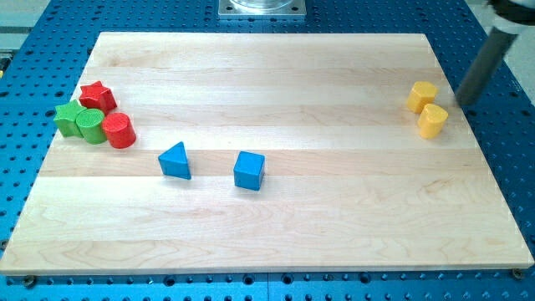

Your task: Push the yellow hexagon into the yellow heart

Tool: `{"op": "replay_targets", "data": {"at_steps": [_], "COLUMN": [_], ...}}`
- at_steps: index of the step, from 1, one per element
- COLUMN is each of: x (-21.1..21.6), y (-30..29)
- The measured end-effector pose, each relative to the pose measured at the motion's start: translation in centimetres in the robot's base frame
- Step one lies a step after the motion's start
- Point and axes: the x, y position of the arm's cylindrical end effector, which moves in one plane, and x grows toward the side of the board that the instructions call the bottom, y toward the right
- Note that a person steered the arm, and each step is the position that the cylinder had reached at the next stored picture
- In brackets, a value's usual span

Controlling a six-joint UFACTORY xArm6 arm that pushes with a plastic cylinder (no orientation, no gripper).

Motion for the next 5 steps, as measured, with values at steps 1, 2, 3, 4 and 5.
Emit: {"op": "replay_targets", "data": {"at_steps": [1,2,3,4,5], "x": [-1.1,-5.3,-1.9,0.1,1.2], "y": [-3.3,-3.1,-5.5,-6.5,-16.2]}}
